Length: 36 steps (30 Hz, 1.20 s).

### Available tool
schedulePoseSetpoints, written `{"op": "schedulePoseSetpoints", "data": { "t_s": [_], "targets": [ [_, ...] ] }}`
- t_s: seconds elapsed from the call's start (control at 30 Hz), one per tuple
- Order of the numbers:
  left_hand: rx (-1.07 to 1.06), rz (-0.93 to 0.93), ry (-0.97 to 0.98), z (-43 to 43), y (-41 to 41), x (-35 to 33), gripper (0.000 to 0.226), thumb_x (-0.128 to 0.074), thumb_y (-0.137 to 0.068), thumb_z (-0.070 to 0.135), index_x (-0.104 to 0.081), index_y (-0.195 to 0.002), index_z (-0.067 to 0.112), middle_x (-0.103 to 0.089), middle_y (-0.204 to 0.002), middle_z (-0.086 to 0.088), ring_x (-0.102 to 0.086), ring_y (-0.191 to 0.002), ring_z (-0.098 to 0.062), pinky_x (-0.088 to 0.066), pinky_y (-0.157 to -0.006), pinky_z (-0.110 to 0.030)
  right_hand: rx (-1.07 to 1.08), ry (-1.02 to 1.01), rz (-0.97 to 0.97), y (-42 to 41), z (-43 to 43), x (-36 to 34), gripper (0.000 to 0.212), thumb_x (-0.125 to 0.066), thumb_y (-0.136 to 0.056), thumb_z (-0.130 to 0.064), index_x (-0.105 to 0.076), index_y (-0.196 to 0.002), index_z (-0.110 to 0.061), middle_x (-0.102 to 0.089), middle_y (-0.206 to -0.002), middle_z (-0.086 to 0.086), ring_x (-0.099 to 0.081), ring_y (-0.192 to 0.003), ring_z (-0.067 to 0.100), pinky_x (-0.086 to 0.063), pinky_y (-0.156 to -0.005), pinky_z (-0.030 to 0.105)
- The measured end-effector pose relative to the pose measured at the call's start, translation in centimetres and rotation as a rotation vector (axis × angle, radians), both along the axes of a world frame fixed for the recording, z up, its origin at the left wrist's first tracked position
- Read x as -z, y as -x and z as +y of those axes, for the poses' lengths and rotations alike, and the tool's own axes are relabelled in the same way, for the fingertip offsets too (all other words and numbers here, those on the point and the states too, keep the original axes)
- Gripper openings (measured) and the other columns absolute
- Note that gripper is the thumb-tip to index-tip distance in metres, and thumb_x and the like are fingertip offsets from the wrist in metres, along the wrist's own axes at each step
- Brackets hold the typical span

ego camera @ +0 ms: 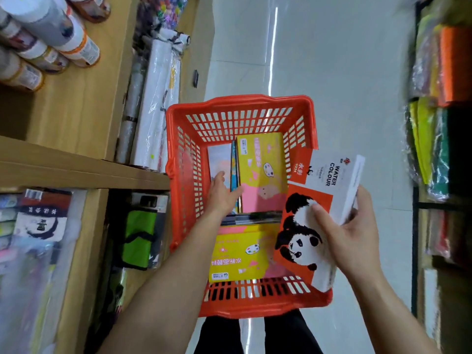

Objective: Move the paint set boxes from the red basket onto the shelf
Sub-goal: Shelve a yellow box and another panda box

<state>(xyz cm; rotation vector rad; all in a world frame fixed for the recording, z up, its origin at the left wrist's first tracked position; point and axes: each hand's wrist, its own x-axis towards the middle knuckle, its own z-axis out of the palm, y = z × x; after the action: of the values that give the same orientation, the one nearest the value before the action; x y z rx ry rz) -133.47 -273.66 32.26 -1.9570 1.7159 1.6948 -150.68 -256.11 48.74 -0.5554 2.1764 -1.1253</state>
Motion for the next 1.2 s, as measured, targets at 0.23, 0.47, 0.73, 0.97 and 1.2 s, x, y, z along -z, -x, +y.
{"op": "schedulePoseSetpoints", "data": {
  "t_s": [0.23, 0.47, 0.73, 0.97, 1.2],
  "targets": [
    [0.296, -0.168, 0.149, 1.2, 1.8, 3.0, 0.099, -0.071, -0.085, 0.047, -0.015, -0.158, 0.012, -0.042, -0.156, -0.015, -0.048, -0.135, -0.037, -0.043, -0.11, -0.045, 0.023, -0.038, -0.074, 0.3, 2.0, 2.1, 0.057, -0.08, -0.079, -0.043, -0.053, -0.13, -0.049, -0.073, -0.117, -0.026, -0.073, -0.101, 0.001, -0.061, -0.088, 0.044],
    [0.061, -0.165, 0.176, 2.6, 3.0, 3.9, 0.121, -0.084, -0.072, 0.05, -0.009, -0.159, 0.014, -0.031, -0.162, -0.012, -0.031, -0.147, -0.033, -0.032, -0.118, -0.047, 0.0, -0.061, -0.093, 1.2, 2.8, 2.8, 0.06, -0.076, -0.077, -0.054, -0.052, -0.132, -0.052, -0.074, -0.117, -0.024, -0.074, -0.1, 0.002, -0.061, -0.085, 0.045],
    [-0.027, -0.168, 0.137, 2.7, 3.9, 5.3, 0.13, -0.089, -0.062, 0.054, -0.012, -0.158, 0.011, -0.028, -0.155, -0.02, -0.026, -0.145, -0.037, -0.027, -0.119, -0.046, -0.007, -0.055, -0.114, 1.6, 2.8, 3.0, 0.058, -0.077, -0.079, -0.05, -0.055, -0.133, -0.048, -0.075, -0.117, -0.022, -0.074, -0.1, 0.003, -0.061, -0.08, 0.039],
    [-0.069, -0.032, 0.069, 1.8, 3.8, 4.8, 0.11, -0.076, -0.05, 0.063, -0.035, -0.145, 0.026, -0.035, -0.126, 0.0, -0.045, -0.127, -0.026, -0.04, -0.11, -0.036, -0.028, -0.086, -0.125, 1.8, 2.6, 3.0, 0.062, -0.079, -0.078, -0.05, -0.052, -0.134, -0.053, -0.075, -0.116, -0.023, -0.074, -0.101, 0.003, -0.063, -0.083, 0.043],
    [-0.141, 0.073, 0.017, 1.8, 4.3, 3.8, 0.076, -0.08, -0.074, 0.051, -0.023, -0.122, 0.036, -0.046, -0.099, 0.028, -0.054, -0.089, 0.002, -0.049, -0.078, -0.03, -0.037, -0.123, -0.089, 1.8, 2.7, 3.2, 0.064, -0.079, -0.078, -0.054, -0.05, -0.135, -0.055, -0.074, -0.112, -0.029, -0.074, -0.099, 0.0, -0.062, -0.084, 0.044]
  ]
}}
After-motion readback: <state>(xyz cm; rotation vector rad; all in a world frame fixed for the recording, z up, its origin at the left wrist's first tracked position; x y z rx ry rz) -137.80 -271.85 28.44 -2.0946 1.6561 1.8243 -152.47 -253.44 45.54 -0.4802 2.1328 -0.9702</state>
